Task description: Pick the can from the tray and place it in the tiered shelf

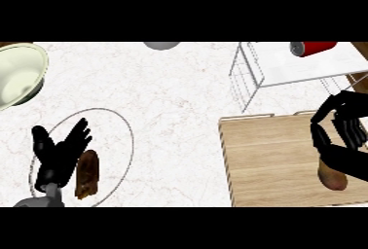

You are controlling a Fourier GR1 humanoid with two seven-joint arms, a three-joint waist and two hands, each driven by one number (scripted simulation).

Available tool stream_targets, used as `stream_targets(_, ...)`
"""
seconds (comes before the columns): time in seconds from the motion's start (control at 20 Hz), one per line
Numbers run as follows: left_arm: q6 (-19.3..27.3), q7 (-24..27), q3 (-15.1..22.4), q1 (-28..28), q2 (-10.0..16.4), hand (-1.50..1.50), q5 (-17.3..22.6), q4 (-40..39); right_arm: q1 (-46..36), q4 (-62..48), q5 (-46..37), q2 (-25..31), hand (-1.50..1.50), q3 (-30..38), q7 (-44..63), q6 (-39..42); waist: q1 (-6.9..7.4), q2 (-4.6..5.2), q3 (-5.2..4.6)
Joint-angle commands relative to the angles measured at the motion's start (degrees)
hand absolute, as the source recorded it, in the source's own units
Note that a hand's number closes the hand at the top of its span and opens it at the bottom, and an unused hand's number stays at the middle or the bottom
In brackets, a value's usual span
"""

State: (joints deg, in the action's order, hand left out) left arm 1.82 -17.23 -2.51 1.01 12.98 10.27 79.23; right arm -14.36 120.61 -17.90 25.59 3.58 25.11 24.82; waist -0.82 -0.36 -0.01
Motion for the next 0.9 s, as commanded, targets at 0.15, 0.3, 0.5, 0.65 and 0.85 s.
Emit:
stream_targets(0.15, -2.6, 3.1, -0.1, -0.5, -0.5, 0.00, 0.2, -2.7, -16.4, -2.2, 11.7, 6.3, 1.50, 13.2, 13.8, 3.9, 1.00, 0.27, -0.07)
stream_targets(0.3, -0.1, 0.0, -0.1, 3.0, -1.2, 0.00, -1.0, -3.4, -19.7, -5.1, 16.5, 10.2, 1.50, 16.7, 17.5, 6.8, 0.60, 0.26, -0.04)
stream_targets(0.5, 0.5, 0.0, 0.9, 1.3, -2.5, 0.00, -1.8, -1.0, -26.9, -18.1, 16.2, 13.6, 1.50, 18.5, 13.4, 6.5, 1.26, 0.37, 0.00)
stream_targets(0.65, -2.1, -1.1, -0.6, -0.6, 0.7, 0.00, -0.6, 1.9, -34.1, -25.6, 11.4, 14.1, 1.50, 15.5, 13.6, 3.0, 2.20, 0.51, -0.02)
stream_targets(0.85, -0.1, 1.8, -0.3, 4.0, -1.9, 0.00, -2.6, -4.5, -39.5, -37.5, 9.5, 18.2, 1.50, 15.5, 7.4, 4.4, 1.77, 0.68, -0.03)
